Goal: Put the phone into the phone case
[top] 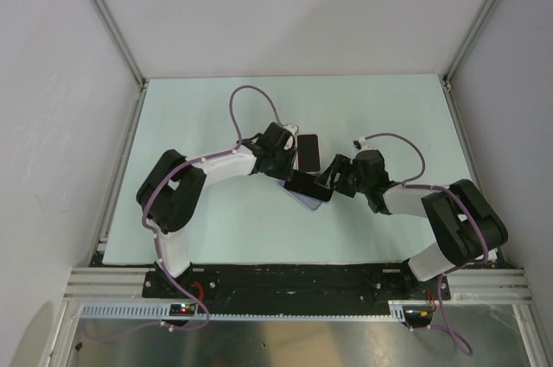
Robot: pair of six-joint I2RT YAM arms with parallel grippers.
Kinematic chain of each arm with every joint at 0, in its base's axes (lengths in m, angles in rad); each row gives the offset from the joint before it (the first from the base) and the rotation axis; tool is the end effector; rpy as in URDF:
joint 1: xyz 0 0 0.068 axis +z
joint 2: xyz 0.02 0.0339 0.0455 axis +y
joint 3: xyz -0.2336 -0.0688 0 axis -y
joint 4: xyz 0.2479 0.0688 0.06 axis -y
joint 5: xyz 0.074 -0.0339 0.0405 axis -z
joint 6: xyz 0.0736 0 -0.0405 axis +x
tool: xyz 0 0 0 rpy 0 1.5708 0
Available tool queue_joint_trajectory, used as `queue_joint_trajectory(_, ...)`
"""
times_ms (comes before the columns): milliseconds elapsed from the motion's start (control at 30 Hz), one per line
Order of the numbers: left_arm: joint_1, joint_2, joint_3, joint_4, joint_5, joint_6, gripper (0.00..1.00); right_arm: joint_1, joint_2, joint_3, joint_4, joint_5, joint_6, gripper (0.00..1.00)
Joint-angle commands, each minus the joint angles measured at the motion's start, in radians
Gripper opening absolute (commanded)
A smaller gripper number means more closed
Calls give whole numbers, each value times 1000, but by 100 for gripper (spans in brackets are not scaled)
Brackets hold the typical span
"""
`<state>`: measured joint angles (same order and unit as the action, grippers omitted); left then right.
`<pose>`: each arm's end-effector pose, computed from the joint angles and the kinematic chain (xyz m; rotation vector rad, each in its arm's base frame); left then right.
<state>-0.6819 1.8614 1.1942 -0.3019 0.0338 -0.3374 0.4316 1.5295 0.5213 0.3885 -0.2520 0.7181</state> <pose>0.3108 -0.2555 0.1094 0.4589 2.5582 -0.4318 0.2753 0.1470 0.0848 0.1812 2.3155 0.8953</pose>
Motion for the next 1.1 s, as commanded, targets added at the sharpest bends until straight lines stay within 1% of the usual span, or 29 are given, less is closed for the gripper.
queue_joint_trajectory(0,6,5,-13,20,-5,-16,40,-1,-16,-44,23,-20,32,69)
queue_joint_trajectory(300,4,-41,-86,63,-29,-115,30,6,-161,-72,-40,-10,41,62)
queue_joint_trajectory(500,-13,-76,-128,79,-84,-188,23,28,-225,-69,-83,7,45,59)
queue_joint_trajectory(733,-39,-98,-156,97,-103,-236,19,73,-181,-57,-58,10,76,53)
queue_joint_trajectory(900,-46,-100,-174,110,-110,-255,17,84,-131,-56,12,-17,132,49)
queue_joint_trajectory(1000,-49,-102,-183,118,-110,-264,16,85,-105,-56,57,-38,179,44)
queue_joint_trajectory(1067,-50,-105,-187,122,-110,-268,15,90,-91,-58,77,-50,208,37)
